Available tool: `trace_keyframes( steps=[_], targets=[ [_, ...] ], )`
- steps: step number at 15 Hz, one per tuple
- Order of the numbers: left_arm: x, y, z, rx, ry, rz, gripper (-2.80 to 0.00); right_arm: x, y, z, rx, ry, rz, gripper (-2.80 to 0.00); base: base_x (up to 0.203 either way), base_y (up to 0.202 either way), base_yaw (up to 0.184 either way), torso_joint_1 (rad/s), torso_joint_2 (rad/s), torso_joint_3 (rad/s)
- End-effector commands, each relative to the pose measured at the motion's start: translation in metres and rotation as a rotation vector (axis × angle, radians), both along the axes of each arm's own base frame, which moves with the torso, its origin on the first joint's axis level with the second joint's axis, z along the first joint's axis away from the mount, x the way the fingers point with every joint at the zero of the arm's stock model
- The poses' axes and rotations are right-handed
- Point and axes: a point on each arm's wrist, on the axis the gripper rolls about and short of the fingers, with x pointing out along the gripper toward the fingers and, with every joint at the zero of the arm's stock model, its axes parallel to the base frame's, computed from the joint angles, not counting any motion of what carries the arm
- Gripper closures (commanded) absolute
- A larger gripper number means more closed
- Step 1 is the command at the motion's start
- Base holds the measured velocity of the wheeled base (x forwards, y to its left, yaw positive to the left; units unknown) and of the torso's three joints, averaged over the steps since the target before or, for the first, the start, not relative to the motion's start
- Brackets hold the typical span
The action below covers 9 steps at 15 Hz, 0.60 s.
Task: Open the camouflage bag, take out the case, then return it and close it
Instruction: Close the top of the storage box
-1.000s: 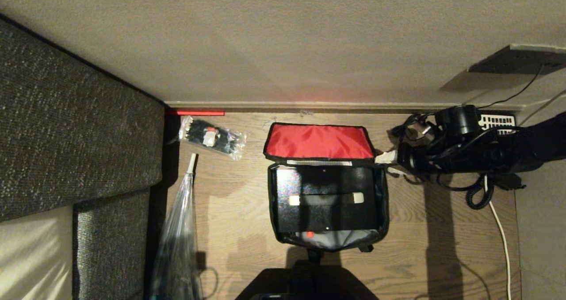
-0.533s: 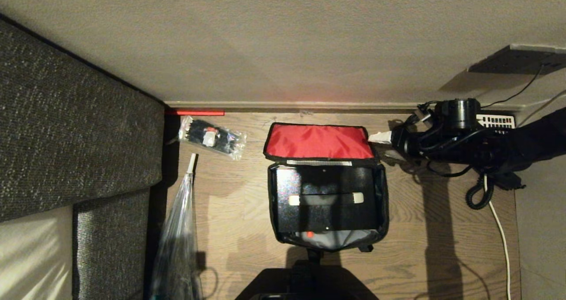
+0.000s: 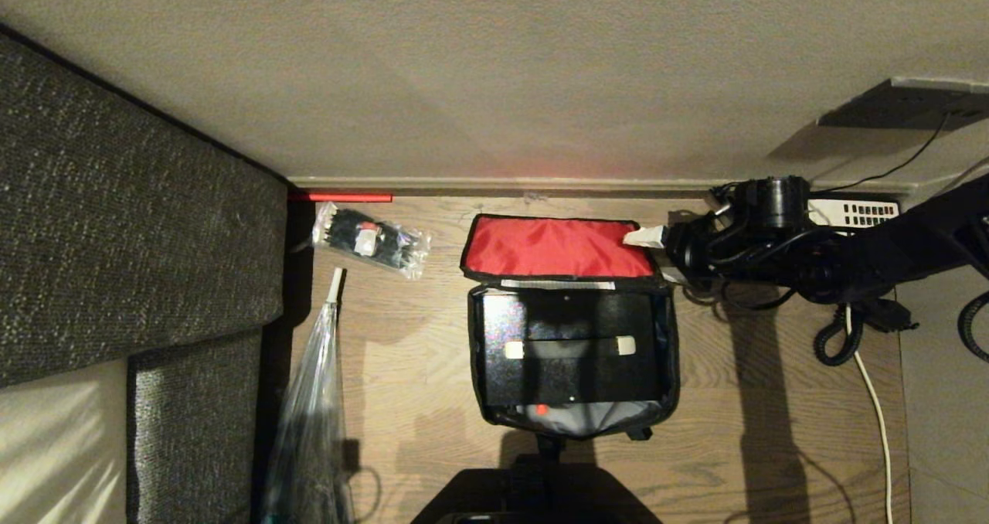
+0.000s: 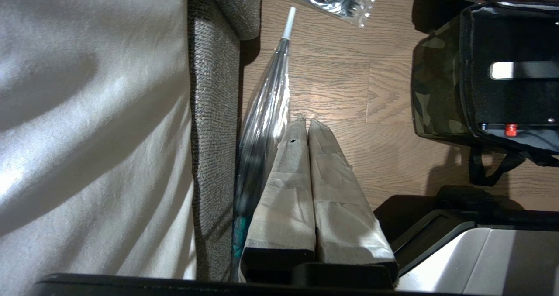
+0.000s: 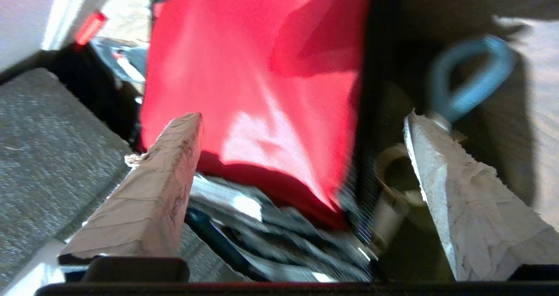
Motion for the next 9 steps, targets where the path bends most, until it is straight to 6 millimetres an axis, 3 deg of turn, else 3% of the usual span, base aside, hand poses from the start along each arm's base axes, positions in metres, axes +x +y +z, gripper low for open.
trace_keyframes(
  steps=[1, 5, 6, 9],
  targets=[
    [0.0000, 0.0000, 0.0000, 0.000, 0.000, 0.000, 0.00, 0.0100, 0.0116, -0.0050, 0.007, -0.023, 0.020, -2.80, 0.000, 0.000, 0.000, 0.000, 0.00, 0.000],
    [0.0000, 0.0000, 0.0000, 0.000, 0.000, 0.000, 0.00, 0.0169, 0.0142, -0.0076, 0.015, -0.085, 0.024, -2.80, 0.000, 0.000, 0.000, 0.000, 0.00, 0.000],
    [0.0000, 0.0000, 0.0000, 0.000, 0.000, 0.000, 0.00, 0.0174, 0.0138, -0.0078, 0.014, -0.098, 0.025, 0.00, 0.000, 0.000, 0.000, 0.000, 0.00, 0.000],
    [0.0000, 0.0000, 0.0000, 0.000, 0.000, 0.000, 0.00, 0.0192, 0.0148, -0.0088, 0.002, -0.121, 0.034, 0.00, 0.000, 0.000, 0.000, 0.000, 0.00, 0.000]
  ],
)
